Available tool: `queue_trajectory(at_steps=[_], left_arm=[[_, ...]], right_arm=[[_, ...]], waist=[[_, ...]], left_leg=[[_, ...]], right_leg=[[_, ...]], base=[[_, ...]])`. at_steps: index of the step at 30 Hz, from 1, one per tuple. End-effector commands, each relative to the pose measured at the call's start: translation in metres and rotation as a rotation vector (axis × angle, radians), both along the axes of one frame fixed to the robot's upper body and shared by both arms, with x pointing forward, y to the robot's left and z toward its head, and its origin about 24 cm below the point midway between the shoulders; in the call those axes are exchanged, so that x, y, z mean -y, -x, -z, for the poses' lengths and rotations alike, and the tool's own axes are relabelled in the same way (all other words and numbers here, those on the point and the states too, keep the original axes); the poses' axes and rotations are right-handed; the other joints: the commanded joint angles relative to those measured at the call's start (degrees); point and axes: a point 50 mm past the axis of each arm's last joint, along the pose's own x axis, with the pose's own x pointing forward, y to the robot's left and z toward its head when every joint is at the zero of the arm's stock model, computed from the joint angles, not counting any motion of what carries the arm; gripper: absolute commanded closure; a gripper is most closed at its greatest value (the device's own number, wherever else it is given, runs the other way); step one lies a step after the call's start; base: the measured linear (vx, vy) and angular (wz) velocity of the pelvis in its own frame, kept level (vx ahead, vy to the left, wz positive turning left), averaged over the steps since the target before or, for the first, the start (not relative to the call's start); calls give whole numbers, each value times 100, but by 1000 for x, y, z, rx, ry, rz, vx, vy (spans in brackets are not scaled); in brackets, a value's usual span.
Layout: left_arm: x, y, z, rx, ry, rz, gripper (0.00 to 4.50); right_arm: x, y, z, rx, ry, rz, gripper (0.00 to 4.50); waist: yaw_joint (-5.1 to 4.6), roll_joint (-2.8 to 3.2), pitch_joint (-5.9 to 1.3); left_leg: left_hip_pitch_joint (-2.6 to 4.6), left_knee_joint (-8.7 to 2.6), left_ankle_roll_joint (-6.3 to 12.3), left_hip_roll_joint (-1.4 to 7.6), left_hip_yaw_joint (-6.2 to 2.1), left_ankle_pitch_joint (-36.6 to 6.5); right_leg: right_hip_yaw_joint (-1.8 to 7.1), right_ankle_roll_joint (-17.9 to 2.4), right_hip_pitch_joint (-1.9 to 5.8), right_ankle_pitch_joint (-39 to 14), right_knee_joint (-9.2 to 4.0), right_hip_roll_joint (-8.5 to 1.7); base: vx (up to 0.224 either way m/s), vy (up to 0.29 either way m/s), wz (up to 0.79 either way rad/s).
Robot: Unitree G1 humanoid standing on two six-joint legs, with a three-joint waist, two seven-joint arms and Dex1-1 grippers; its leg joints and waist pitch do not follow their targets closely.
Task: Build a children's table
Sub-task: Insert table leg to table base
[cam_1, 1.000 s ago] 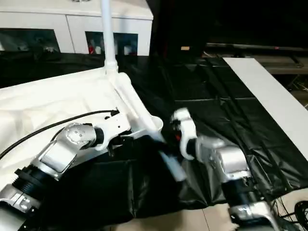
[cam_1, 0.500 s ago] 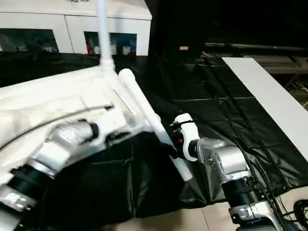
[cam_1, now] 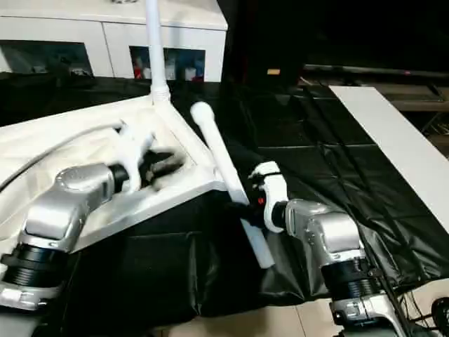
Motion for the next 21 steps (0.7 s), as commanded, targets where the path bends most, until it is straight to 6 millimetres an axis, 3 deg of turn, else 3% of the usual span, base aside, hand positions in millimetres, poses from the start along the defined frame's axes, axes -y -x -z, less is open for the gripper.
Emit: queue_trajectory(at_steps=[1, 9, 10, 14, 16, 19, 21], left_arm=[[4, 0, -4, -18, 46, -18, 266], [21, 3, 0, -213, 227, -72, 266], [23, 4, 2, -248, 252, -72, 238], [30, 8, 1, -327, 331, -75, 225], [35, 9, -2, -340, 396, -60, 188], [38, 9, -4, -347, 431, -54, 184], [50, 10, -16, -369, 599, 3, 159]], right_arm=[[6, -1, -1, 9, -12, 26, 252], [1, -1, -17, 61, -180, 20, 303], [-1, -1, -23, 80, -239, 17, 306], [-6, -1, -36, 160, -326, -6, 307], [-10, 0, -40, 184, -349, -24, 307], [-13, 0, -42, 193, -363, -37, 307], [-23, 2, -45, 203, -392, -75, 308]], waist=[[12, 23, -330], [21, 10, -345], [19, 9, -348], [14, 28, -343], [12, 13, -334], [19, 9, -328], [18, -7, -332]], left_leg=[[74, -351, -102, 176, -34, -906], [41, -327, 29, 162, -35, -679], [53, -325, 47, 166, -28, -683], [59, -328, 84, 174, -40, -708], [52, -331, 75, 169, -33, -771], [54, -337, 67, 170, -39, -859], [46, -323, 48, 164, -29, -817]], right_leg=[[323, -1084, 273, -387, -430, -355], [317, -1077, 293, -122, -420, -336], [320, -1113, 289, -69, -413, -344], [310, -1097, 282, -101, -430, -335], [312, -1104, 285, -214, -451, -338], [310, -1023, 281, -459, -483, -341], [317, -1019, 286, -414, -465, -338]], base=[[0, 0, 0], [0, 0, 0], [0, 0, 0], [0, 0, 0], [0, 0, 0], [0, 0, 0], [0, 0, 0]])
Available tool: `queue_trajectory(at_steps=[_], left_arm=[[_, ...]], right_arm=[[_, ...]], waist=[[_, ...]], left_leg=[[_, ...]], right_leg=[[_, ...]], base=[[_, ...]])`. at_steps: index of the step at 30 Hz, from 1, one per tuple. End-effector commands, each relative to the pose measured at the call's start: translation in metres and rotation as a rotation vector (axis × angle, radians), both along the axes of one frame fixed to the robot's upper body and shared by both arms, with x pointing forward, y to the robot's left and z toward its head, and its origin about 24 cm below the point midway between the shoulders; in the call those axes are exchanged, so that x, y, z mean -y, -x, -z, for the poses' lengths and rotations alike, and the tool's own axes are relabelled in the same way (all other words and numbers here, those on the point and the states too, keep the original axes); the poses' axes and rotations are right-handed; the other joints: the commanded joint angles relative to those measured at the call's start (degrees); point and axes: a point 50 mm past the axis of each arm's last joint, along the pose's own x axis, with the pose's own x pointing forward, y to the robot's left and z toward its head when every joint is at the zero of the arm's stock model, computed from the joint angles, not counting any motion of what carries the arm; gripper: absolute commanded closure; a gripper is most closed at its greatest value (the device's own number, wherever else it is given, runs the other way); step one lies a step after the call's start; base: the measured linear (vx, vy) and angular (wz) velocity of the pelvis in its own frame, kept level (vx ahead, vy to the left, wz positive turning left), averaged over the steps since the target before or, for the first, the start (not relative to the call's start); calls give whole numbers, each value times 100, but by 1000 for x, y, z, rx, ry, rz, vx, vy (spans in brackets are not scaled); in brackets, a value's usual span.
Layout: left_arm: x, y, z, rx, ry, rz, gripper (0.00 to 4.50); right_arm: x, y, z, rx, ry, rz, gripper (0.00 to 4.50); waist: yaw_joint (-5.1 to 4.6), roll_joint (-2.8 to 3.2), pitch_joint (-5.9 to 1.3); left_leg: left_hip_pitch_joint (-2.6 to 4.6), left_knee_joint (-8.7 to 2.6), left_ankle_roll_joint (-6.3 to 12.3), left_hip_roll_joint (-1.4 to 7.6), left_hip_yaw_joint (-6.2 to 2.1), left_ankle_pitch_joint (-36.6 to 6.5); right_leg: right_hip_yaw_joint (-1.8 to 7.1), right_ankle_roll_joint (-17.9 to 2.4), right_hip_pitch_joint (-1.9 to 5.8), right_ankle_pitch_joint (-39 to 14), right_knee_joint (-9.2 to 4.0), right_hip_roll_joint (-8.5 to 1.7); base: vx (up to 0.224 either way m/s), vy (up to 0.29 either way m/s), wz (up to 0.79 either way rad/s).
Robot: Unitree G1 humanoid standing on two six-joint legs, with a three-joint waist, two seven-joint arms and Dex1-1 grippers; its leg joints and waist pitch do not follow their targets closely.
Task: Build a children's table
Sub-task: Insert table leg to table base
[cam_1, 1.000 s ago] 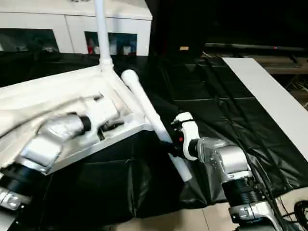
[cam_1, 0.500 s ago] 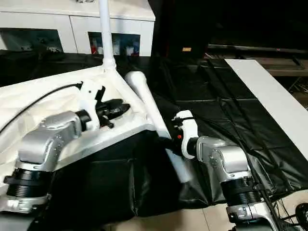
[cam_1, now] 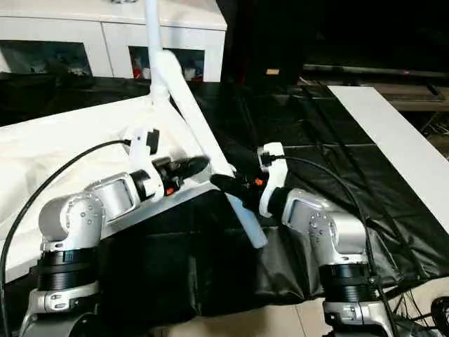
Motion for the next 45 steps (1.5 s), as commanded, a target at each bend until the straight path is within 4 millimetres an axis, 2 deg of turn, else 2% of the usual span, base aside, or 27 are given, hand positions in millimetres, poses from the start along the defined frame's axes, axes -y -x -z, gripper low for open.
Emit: queue_trajectory(at_steps=[1, 2, 4, 6, 10, 12, 14, 17, 19, 23, 25, 28, 30, 32, 34, 37, 38, 42, 45], left_arm=[[14, 0, -19, 40, 95, 48, 147], [19, 1, -27, 46, 182, 68, 143], [21, 1, -33, 60, 226, 86, 144], [22, 2, -33, 58, 223, 94, 103], [24, 6, -31, 54, 173, 116, 97], [24, 5, -29, 49, 156, 109, 64], [23, 5, -26, 37, 127, 98, 129], [21, 4, -23, 28, 108, 81, 109], [20, 3, -22, 27, 92, 69, 156], [18, 1, -21, 35, 66, 54, 167], [18, 1, -21, 42, 62, 46, 200], [17, 1, -21, 47, 66, 38, 210], [14, -1, -22, 51, 75, 25, 238], [11, -2, -23, 56, 76, 13, 248], [7, -4, -23, 63, 69, 0, 261], [3, -6, -23, 69, 59, -15, 273], [-5, -9, -24, 79, 43, -38, 274], [-17, -13, -25, 89, 15, -53, 279], [-27, -14, -26, 95, -4, -37, 281]], right_arm=[[-7, 2, -10, 51, -43, -33, 308], [-10, 2, -10, 50, -45, -41, 308], [-13, 1, -9, 53, -34, -43, 308], [-14, 2, -10, 56, -38, -49, 308], [-20, 3, -13, 77, -54, -72, 308], [-21, 3, -15, 85, -60, -76, 308], [-23, 3, -18, 97, -71, -83, 308], [-25, 3, -20, 106, -80, -86, 308], [-25, 2, -21, 111, -82, -85, 308], [-27, 2, -23, 119, -84, -89, 308], [-27, 2, -22, 119, -83, -88, 308], [-27, 2, -22, 120, -85, -88, 308], [-27, 2, -22, 129, -71, -78, 308], [-27, 0, -22, 129, -79, -51, 308], [-25, 0, -25, 147, -97, -51, 238], [-24, 1, -26, 164, -99, -58, 233], [-22, 5, -29, 181, -120, -76, 204], [-19, 10, -37, 205, -169, -108, 192], [-12, 15, -43, 225, -185, -153, 152]], waist=[[22, 2, -335], [20, -4, -335], [21, -4, -341], [15, -7, -336], [12, -3, -337], [7, 1, -334], [12, 4, -335], [5, 6, -334], [9, 9, -336], [5, 18, -339], [8, 16, -340], [9, 14, -343], [8, 10, -344], [6, 13, -340], [7, 17, -344], [5, 4, -342], [9, 9, -344], [9, 30, -353], [13, 42, -356]], left_leg=[[61, -329, 55, 166, -32, -813], [48, -333, 71, 165, -40, -777], [50, -327, 99, 159, -40, -721], [48, -329, 134, 153, -37, -680], [53, -335, 123, 165, -41, -665], [58, -338, 116, 168, -44, -683], [57, -340, 93, 163, -42, -702], [53, -346, 74, 168, -47, -707], [57, -346, 56, 169, -49, -713], [58, -352, 26, 170, -51, -704], [57, -349, 10, 169, -48, -704], [51, -343, 22, 161, -44, -674], [56, -343, 21, 166, -45, -672], [60, -345, 10, 166, -42, -704], [64, -346, 9, 167, -45, -718], [60, -347, 13, 160, -45, -704], [60, -344, 22, 155, -45, -693], [71, -346, 57, 167, -56, -667], [74, -344, 51, 161, -55, -643]], right_leg=[[314, -1063, 280, -407, -478, -352], [309, -1043, 294, -366, -466, -344], [309, -1023, 294, -266, -464, -335], [309, -976, 291, -231, -466, -323], [307, -938, 292, -240, -464, -329], [306, -918, 288, -251, -465, -322], [310, -883, 286, -298, -470, -326], [310, -864, 291, -269, -469, -324], [308, -866, 291, -274, -466, -327], [308, -852, 291, -222, -460, -323], [310, -870, 292, -208, -460, -329], [312, -874, 296, -151, -457, -328], [310, -881, 294, -153, -454, -329], [311, -881, 290, -198, -458, -328], [311, -881, 288, -222, -458, -330], [309, -848, 291, -188, -452, -319], [310, -823, 291, -197, -454, -319], [309, -787, 291, -86, -435, -318], [307, -799, 291, -3, -423, -307]], base=[[0, 0, 0], [0, 0, 0], [0, 0, 0], [0, 0, 0], [0, 0, 0], [0, 0, 0], [0, 0, 0], [0, 0, 0], [0, 0, 0], [0, 0, 0], [0, 0, 0], [0, 0, 0], [0, 0, 0], [0, 0, 0], [0, 0, 0], [0, 0, 0], [0, 0, 0], [0, 0, 0], [0, 0, 0]])
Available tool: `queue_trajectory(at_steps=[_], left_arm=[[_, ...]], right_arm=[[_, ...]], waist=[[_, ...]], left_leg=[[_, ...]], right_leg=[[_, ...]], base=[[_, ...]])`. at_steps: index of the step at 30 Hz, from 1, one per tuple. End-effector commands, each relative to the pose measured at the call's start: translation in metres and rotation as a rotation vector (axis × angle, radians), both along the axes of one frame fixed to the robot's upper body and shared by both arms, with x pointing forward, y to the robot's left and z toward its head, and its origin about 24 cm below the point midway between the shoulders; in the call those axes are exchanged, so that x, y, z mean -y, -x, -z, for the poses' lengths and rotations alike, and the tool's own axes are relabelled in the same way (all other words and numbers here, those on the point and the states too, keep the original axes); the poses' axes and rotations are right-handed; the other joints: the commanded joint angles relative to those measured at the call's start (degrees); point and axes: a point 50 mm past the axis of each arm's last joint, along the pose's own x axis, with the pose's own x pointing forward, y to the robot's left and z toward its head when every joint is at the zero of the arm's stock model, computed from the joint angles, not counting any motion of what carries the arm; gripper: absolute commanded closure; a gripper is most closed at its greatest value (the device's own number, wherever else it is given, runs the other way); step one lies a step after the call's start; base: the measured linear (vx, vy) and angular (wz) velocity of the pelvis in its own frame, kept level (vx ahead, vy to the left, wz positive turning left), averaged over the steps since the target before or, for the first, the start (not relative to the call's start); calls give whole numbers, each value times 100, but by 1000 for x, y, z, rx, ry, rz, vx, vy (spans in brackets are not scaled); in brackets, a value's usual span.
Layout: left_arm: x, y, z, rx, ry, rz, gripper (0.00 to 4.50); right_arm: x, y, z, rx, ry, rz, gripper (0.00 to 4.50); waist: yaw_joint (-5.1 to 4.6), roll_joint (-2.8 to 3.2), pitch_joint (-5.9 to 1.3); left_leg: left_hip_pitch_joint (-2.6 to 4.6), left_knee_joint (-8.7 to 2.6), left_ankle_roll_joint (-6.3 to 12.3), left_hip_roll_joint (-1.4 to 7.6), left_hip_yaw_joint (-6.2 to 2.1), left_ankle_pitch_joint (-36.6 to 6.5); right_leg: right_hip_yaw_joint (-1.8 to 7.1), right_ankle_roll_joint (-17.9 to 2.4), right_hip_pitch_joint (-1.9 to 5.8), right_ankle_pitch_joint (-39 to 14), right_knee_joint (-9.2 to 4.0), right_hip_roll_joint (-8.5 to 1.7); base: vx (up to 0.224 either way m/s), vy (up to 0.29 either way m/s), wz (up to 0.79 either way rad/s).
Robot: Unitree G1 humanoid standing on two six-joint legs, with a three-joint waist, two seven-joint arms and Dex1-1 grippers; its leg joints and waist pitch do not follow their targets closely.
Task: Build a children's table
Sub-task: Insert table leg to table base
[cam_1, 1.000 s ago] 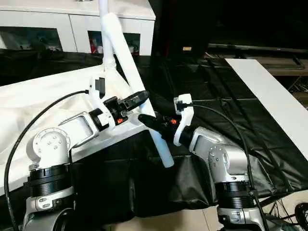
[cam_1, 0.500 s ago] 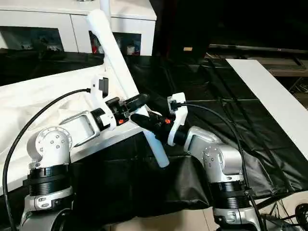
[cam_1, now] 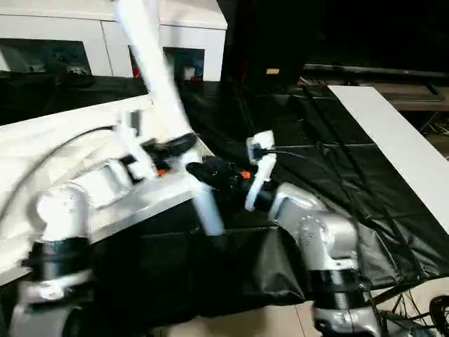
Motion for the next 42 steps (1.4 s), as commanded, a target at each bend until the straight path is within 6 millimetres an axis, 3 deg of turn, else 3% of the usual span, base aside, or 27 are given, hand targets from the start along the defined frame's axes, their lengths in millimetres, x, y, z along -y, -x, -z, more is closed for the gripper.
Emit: queue_trajectory(at_steps=[1, 4, 6, 9, 10, 12, 13, 15, 16, 18, 23, 25, 26, 33, 40, 42], left_arm=[[5, -2, -12, 45, 9, 53, 281], [3, 5, -10, 45, -31, 147, 281], [3, 9, -9, 41, -32, 194, 281], [6, 25, -9, 23, -12, 358, 281], [7, 33, -12, 17, -5, 434, 281], [7, 38, -12, 13, -16, 481, 281], [4, 46, -10, 4, -47, 549, 281], [1, 51, -8, -8, -67, 588, 281], [-3, 51, -8, -17, -74, 592, 281], [-6, 51, -8, -23, -82, 595, 281], [-11, 55, -10, -32, -104, 633, 282], [-9, 57, -9, -43, -109, 656, 282], [-9, 58, -9, -45, -110, 658, 282], [-6, 57, -1, -74, -107, 668, 282], [2, 69, 0, -76, -200, 783, 282], [2, 71, 1, -77, -228, 799, 282]], right_arm=[[10, 1, -9, 35, -17, -3, 153], [25, -8, -21, 154, 20, 87, 126], [30, -14, -25, 223, 83, 138, 116], [35, -27, -36, 559, 411, 193, 89], [34, -31, -41, 754, 587, 176, 71], [33, -33, -46, 818, 614, 181, 54], [32, -35, -53, 901, 634, 192, 49], [32, -36, -56, 996, 686, 184, 46], [31, -36, -55, 1070, 741, 162, 46], [31, -35, -53, 1149, 791, 138, 46], [26, -34, -40, 1406, 931, 55, 46], [24, -34, -43, 1520, 922, 92, 46], [24, -33, -45, 1538, 913, 102, 46], [16, -32, -56, 1690, 793, 194, 46], [13, -40, -33, 1746, 918, 100, 46], [13, -41, -30, 1747, 929, 92, 46]], waist=[[19, 46, -358], [40, 76, -351], [35, 60, -352], [17, 73, -350], [12, 69, -352], [-11, 52, -339], [-38, 9, -331], [-55, 39, -344], [-72, 7, -334], [-76, 38, -331], [-106, 13, -314], [-124, 17, -320], [-126, -14, -315], [-195, 11, -314], [-200, 25, -310], [-214, -1, -297]], left_leg=[[87, -345, 26, 163, -48, -639], [99, -352, -53, 163, -36, -712], [93, -352, -109, 159, -39, -758], [90, -337, -302, 154, -25, -765], [86, -328, -350, 147, -18, -741], [84, -320, -262, 124, -6, -780], [75, -321, -129, 121, 5, -788], [68, -314, -47, 127, -3, -699], [80, -306, -19, 127, 4, -688], [93, -298, -30, 123, 11, -719], [97, -289, -50, 126, 15, -938], [98, -285, -132, 124, 12, -996], [88, -286, -139, 123, 12, -985], [82, -265, -111, 105, 12, -1089], [95, -256, -201, 91, 11, -1240], [77, -261, -213, 89, 10, -1310]], right_leg=[[309, -859, 287, -8, -399, -313], [313, -915, 264, -211, -400, -323], [306, -935, 266, -266, -400, -329], [297, -951, 246, -381, -391, -343], [296, -984, 257, -404, -374, -337], [314, -985, 265, -460, -382, -317], [325, -984, 273, -424, -393, -286], [321, -1017, 274, -340, -355, -277], [319, -1057, 262, -279, -355, -259], [320, -1092, 257, -297, -356, -256], [332, -1047, 250, -531, -356, -245], [331, -991, 242, -635, -337, -242], [331, -970, 239, -641, -344, -243], [341, -907, 237, -411, -310, -193], [348, -857, 226, -621, -312, -178], [355, -798, 226, -772, -322, -172]], base=[[0, 0, 0], [0, 0, 0], [0, 0, 0], [0, 0, 0], [0, 0, 0], [0, 0, 0], [0, 0, 0], [0, 0, 0], [0, 0, 0], [0, 0, 0], [0, 0, 0], [0, 0, 0], [0, 0, 0], [0, 0, 0], [0, 0, 0], [0, 0, 0]])
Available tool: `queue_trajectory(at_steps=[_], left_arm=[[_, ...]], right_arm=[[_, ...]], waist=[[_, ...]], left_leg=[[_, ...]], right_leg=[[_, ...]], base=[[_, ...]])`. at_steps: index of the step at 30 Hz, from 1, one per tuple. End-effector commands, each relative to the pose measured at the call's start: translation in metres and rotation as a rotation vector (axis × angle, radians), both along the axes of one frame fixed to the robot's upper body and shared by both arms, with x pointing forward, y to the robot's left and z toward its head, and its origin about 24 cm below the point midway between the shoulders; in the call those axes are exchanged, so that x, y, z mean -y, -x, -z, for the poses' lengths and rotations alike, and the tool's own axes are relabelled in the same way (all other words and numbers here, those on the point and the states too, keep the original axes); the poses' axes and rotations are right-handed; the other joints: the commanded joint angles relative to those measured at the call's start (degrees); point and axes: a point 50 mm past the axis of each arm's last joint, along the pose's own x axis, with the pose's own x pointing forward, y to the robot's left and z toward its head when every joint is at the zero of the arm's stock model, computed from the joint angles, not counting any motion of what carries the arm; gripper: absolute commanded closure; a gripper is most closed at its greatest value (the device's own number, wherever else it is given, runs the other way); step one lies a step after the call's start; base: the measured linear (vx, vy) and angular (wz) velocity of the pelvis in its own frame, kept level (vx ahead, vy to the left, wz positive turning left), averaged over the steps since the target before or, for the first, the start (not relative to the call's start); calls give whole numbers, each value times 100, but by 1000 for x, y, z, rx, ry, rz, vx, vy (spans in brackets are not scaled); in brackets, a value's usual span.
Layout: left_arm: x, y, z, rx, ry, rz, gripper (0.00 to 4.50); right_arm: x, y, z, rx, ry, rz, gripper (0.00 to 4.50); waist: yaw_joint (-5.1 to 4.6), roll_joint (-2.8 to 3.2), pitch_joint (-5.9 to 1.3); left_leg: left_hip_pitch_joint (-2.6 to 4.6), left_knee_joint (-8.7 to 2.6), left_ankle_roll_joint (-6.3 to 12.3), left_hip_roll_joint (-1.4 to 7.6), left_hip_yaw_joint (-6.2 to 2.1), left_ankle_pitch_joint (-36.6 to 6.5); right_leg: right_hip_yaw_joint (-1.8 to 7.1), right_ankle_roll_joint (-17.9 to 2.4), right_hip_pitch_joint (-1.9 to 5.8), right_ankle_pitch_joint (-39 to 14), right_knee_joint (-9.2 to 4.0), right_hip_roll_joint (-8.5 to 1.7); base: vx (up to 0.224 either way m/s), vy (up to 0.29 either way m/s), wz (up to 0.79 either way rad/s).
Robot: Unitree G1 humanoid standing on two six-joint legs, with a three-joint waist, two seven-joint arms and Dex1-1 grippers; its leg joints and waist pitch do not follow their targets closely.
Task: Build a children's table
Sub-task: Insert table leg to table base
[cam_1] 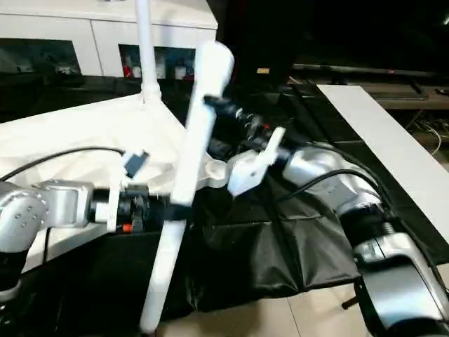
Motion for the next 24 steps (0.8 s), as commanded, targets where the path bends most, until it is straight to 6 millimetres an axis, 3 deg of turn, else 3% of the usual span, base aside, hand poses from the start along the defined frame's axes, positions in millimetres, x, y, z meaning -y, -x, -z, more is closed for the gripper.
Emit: queue_trajectory(at_steps=[1, 4, 5, 9, 16, 24], left_arm=[[12, 9, -4, 52, -15, 104, 282], [11, 9, -1, 71, -60, 104, 282], [10, 8, 0, 81, -78, 102, 282], [6, 4, 2, 128, -151, 92, 282], [3, -10, -8, 224, -193, 58, 282], [6, -14, -20, 361, -256, 125, 281]], right_arm=[[6, -6, 8, 1, 74, 38, 46], [6, -8, 12, -11, 86, 47, 46], [6, -9, 14, -13, 90, 53, 75], [7, -12, 21, -29, 104, 72, 94], [7, -11, 40, -85, 157, 70, 147], [7, -11, 45, -97, 158, 75, 192]], waist=[[-39, 78, -334], [-47, 68, -332], [-45, 70, -329], [-55, 71, -312], [-75, 78, -295], [-106, 88, -270]], left_leg=[[79, -347, -224, 66, 13, -1306], [88, -339, -251, 54, 18, -1371], [86, -341, -250, 55, 16, -1393], [90, -340, -287, 48, 13, -1620], [112, -344, -326, 44, 1, -2007], [132, -354, -359, 51, -32, -2391]], right_leg=[[307, -775, 218, -818, -404, -222], [333, -780, 199, -855, -401, -189], [335, -772, 198, -884, -402, -188], [339, -712, 169, -1261, -429, -191], [334, -626, 110, -1840, -487, -184], [318, -526, 54, -2391, -556, -199]], base=[[0, 0, 0], [0, 0, 0], [0, 0, 0], [0, 0, 0], [0, 0, 0], [0, 0, 0]])
